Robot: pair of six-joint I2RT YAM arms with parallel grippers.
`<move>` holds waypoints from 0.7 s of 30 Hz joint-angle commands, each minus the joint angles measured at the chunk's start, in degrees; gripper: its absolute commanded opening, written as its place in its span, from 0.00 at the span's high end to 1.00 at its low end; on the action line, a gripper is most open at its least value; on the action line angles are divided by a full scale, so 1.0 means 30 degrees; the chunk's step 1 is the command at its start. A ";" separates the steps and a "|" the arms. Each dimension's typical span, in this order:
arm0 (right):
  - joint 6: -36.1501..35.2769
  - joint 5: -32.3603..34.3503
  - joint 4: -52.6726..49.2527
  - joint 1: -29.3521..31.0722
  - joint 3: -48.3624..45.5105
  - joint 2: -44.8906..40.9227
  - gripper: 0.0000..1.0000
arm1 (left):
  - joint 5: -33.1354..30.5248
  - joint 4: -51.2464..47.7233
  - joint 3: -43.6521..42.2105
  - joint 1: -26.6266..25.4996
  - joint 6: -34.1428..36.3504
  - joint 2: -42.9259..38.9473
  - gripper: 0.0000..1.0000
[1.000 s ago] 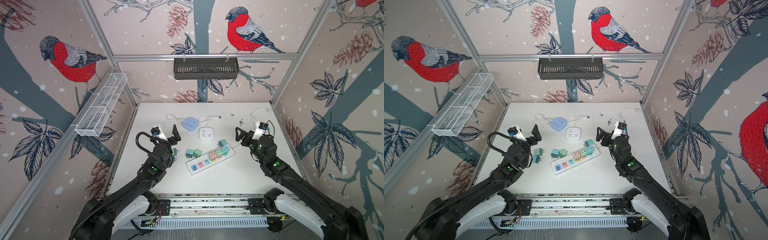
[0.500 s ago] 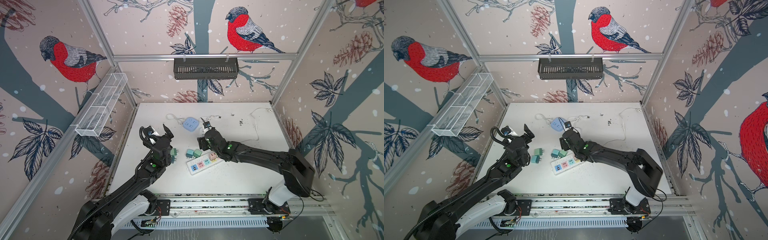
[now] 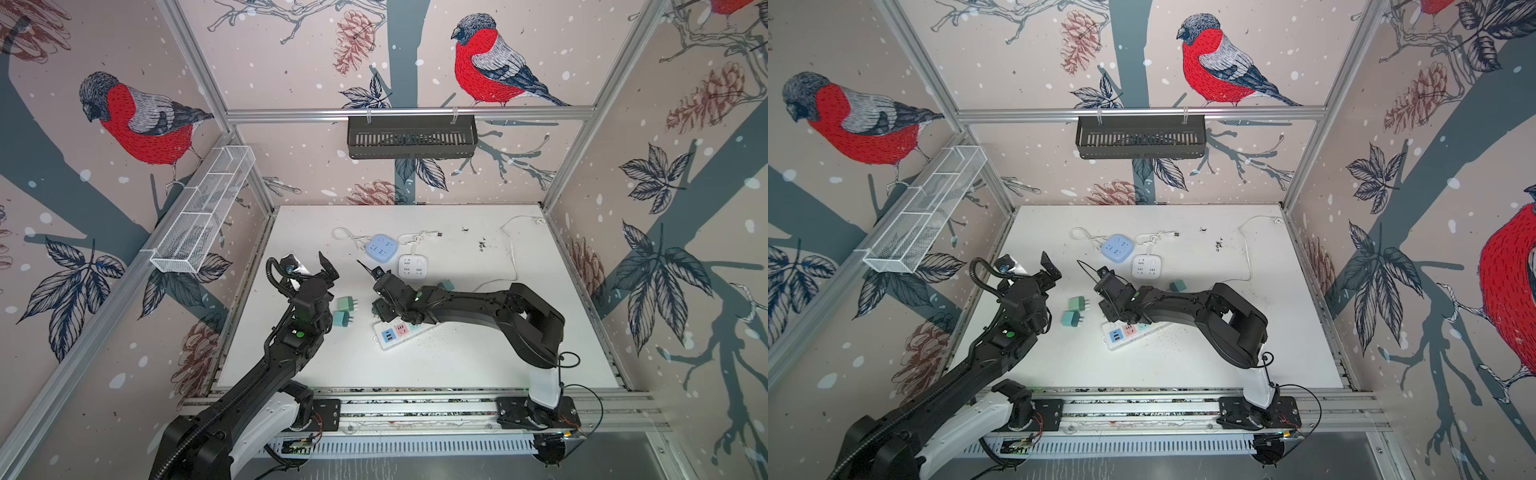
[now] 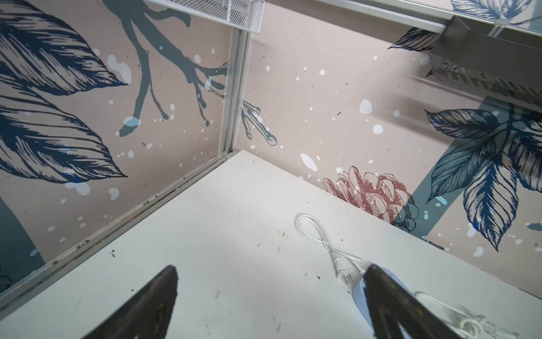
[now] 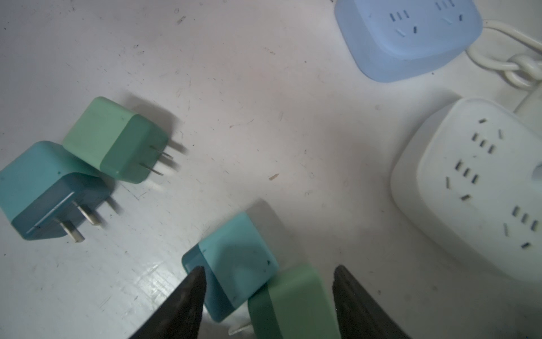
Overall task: Insert the plug
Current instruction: 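Reach the right gripper down to the teal adapter near the white hub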
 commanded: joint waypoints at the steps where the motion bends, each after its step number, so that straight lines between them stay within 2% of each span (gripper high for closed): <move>1: -0.0243 0.0086 -0.0455 0.0066 0.0369 0.0321 0.30 | 0.1891 0.0059 -0.0304 0.0527 -0.0897 -0.0536 0.02; 4: -0.0345 0.0042 -0.0882 0.0151 0.0772 0.0590 0.29 | 0.2933 0.0614 -0.0567 0.0573 -0.0662 -0.1093 0.02; 9: -0.0591 0.0277 -0.1528 0.0470 0.1252 0.1212 0.27 | 0.1990 0.0278 -0.0663 0.0687 -0.1035 -0.1099 0.02; 15: -0.0818 0.0526 -0.1638 0.0925 0.1066 0.0964 0.24 | 0.2425 0.0293 -0.0466 0.0748 -0.0981 -0.0845 0.02; 21: -0.0578 0.1612 -0.1574 0.0444 0.0616 0.0807 0.24 | 0.2455 0.0224 -0.0439 0.0748 -0.1042 -0.0697 0.02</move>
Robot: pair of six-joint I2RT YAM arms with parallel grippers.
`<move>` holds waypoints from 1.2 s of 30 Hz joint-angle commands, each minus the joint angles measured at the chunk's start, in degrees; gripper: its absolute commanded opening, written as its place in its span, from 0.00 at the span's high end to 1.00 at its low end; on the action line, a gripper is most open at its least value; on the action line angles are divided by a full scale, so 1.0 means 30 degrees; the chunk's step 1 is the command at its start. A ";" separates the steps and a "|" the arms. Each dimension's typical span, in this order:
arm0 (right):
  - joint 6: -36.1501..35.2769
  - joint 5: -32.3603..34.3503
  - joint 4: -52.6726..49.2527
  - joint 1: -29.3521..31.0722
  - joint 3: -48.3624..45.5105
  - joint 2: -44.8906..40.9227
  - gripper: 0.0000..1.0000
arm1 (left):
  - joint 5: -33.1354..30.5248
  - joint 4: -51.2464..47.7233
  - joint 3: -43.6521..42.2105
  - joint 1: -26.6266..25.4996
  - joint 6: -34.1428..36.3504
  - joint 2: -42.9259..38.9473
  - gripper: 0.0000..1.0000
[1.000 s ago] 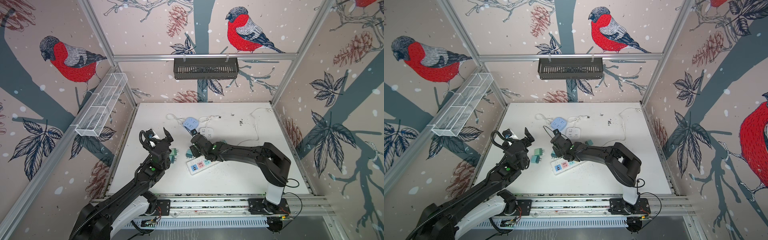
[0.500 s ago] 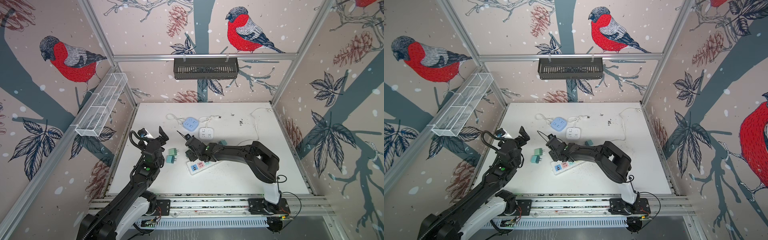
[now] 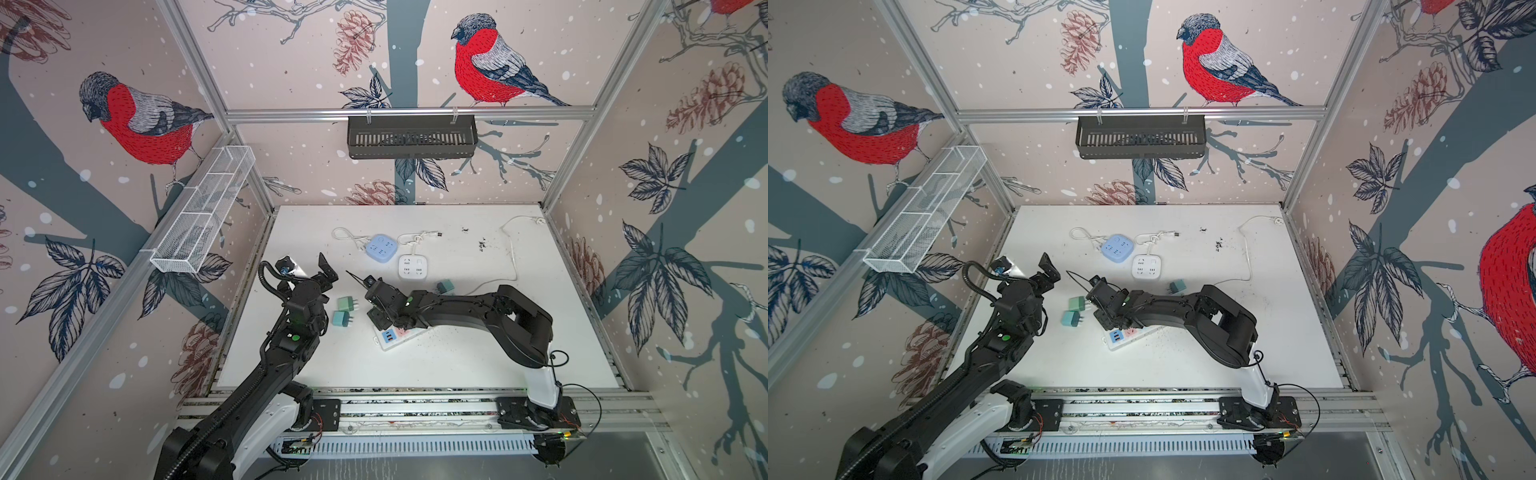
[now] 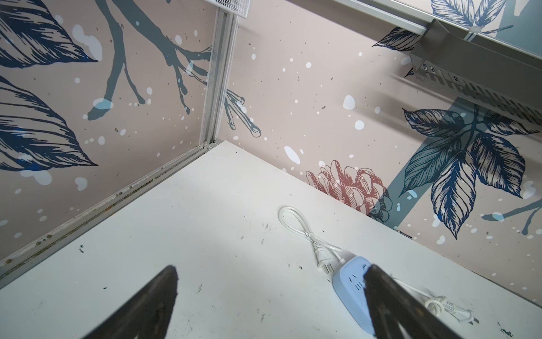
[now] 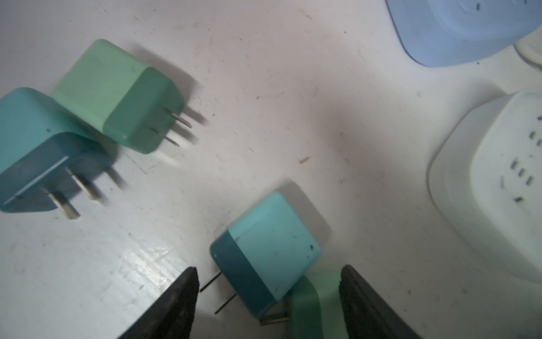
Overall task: Insert the plug
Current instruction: 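Reach the right gripper down to the teal adapter near the white hub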
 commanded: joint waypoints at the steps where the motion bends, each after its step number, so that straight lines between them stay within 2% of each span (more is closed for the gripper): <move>1: 0.0127 0.0903 -0.0310 -0.0448 -0.0261 -0.0167 0.24 | 0.0048 0.0145 0.0107 0.0034 -0.0391 0.0002 0.02; 13: 0.1256 0.0211 0.0350 -0.2756 -0.1015 -0.0771 0.27 | 0.0137 0.0228 0.0145 0.0056 -0.0267 0.0086 0.02; 36: 0.0127 0.0116 -0.0234 -0.1785 0.1493 0.0857 0.24 | 0.0087 0.0116 0.0163 0.0087 -0.0196 0.0031 0.02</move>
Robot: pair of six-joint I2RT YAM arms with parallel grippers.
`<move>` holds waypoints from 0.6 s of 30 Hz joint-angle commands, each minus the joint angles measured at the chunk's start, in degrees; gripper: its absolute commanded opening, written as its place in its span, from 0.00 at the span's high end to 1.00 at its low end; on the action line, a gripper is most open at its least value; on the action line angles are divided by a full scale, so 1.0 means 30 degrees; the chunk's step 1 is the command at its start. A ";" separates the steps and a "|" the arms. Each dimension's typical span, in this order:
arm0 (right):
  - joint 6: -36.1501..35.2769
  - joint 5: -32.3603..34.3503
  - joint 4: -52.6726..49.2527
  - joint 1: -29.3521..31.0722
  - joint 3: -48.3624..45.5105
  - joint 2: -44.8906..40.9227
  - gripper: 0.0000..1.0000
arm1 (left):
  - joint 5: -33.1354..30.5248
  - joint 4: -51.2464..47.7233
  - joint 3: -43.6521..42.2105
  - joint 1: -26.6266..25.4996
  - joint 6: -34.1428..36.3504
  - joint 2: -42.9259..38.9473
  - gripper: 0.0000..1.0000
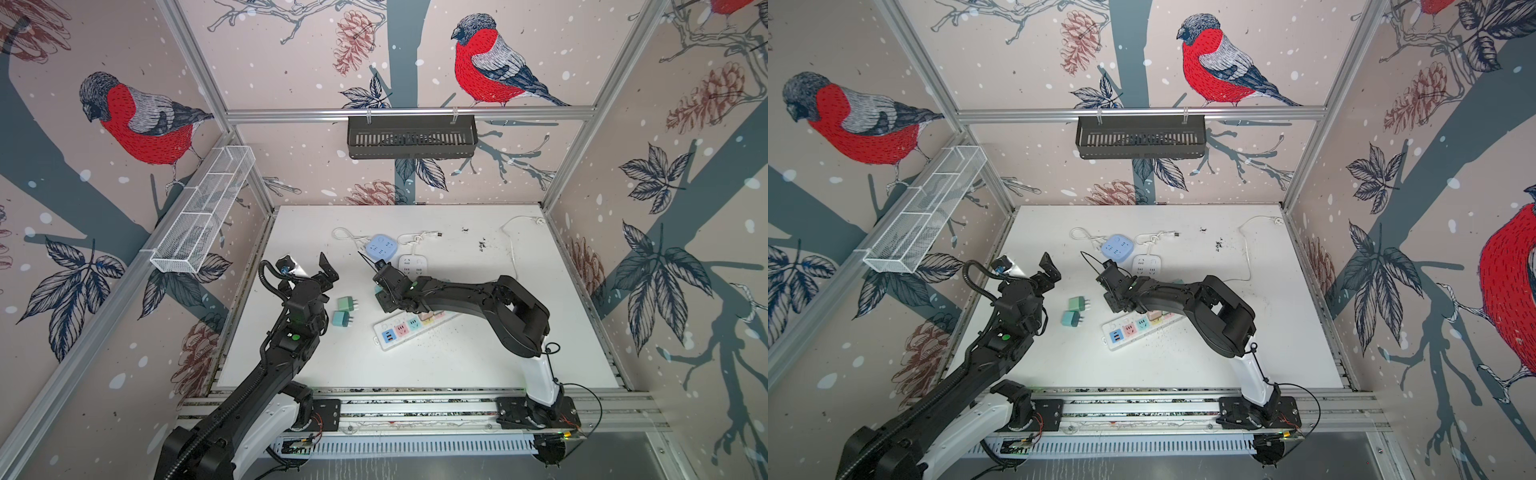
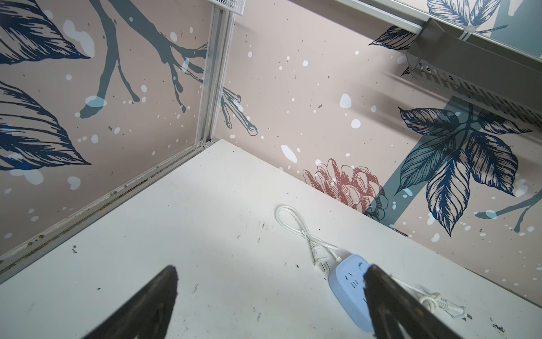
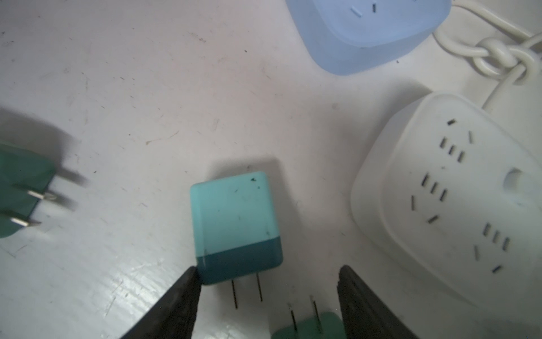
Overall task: Insert the plug
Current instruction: 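Reach the right gripper down to the teal adapter near the white hub, then close the right gripper on the teal adapter and lift it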
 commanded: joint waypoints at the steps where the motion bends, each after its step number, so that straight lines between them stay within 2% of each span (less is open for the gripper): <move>1: -0.0300 -0.0202 0.0109 0.0102 0.0189 -0.0096 0.24 | -0.0190 0.0139 0.0110 0.0049 -0.0034 -0.0020 0.02; 11: -0.0354 -0.0920 0.0425 -0.0138 0.0536 0.0888 0.26 | 0.1361 0.0912 -0.0219 0.0049 0.0611 -0.0103 0.01; 18: -0.0508 -0.1474 0.0754 -0.0471 0.0336 0.1081 0.31 | 0.0356 0.0154 0.0169 0.0047 0.0334 0.0075 0.02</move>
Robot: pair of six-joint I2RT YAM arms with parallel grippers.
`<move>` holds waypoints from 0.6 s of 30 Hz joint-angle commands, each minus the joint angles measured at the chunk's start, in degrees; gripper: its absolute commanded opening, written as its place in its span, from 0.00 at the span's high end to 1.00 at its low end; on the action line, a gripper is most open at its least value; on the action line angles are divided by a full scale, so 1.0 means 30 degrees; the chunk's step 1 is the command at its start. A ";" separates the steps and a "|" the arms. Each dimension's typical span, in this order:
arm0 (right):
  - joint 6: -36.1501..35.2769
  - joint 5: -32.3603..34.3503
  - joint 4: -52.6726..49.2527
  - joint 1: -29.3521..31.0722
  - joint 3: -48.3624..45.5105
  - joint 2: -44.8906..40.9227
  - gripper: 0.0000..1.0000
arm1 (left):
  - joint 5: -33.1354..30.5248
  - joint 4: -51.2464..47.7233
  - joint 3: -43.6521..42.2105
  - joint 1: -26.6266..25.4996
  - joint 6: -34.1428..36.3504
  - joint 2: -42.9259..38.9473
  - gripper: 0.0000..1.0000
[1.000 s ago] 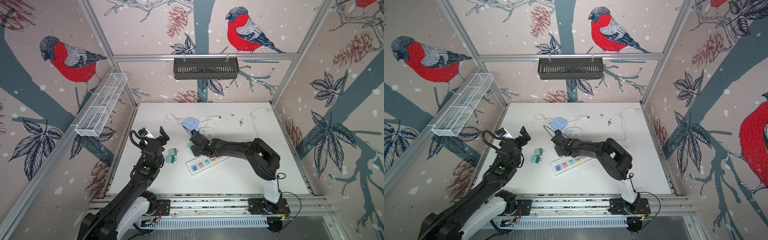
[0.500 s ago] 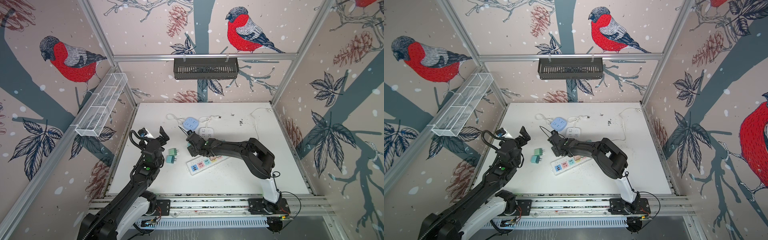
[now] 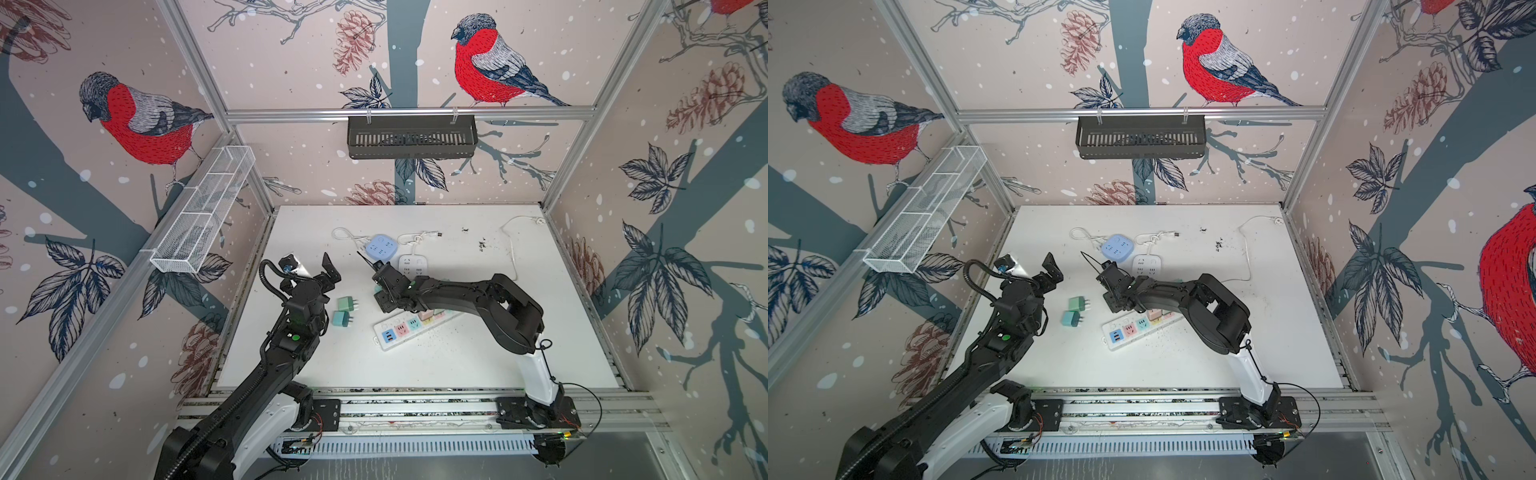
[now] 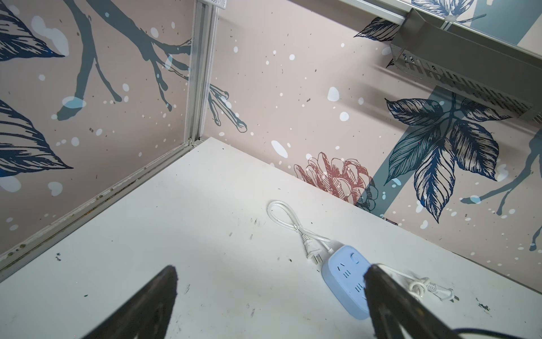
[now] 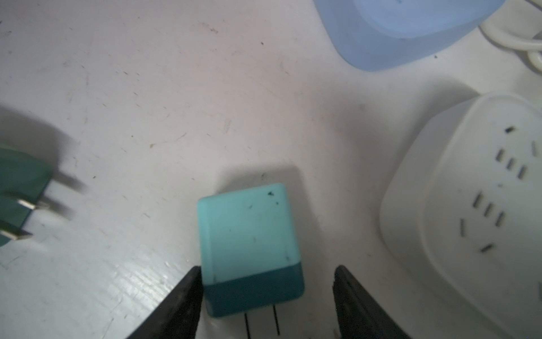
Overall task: Insert the plug
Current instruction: 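Close the right gripper on the teal adapter and lift it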
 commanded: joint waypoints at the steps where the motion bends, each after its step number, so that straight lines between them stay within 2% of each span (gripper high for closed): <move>1: -0.0186 -0.0480 0.0308 -0.0091 -0.0058 0.0270 0.32 | -0.0638 -0.0012 0.0157 0.0049 -0.0220 0.0057 0.01; 9: -0.0330 -0.0697 -0.0094 -0.0141 0.0649 0.1147 0.37 | -0.1082 -0.0129 0.0103 0.0049 -0.0350 -0.0179 0.02; 15: -0.0305 -0.0464 -0.0337 -0.0063 0.0821 0.1333 0.46 | -0.0652 0.0304 -0.0196 0.0049 -0.0190 -0.0207 0.02; 18: -0.0321 -0.0284 -0.0481 0.0084 0.0733 0.1102 0.46 | -0.0127 0.0721 -0.0310 0.0049 -0.0006 -0.0305 0.02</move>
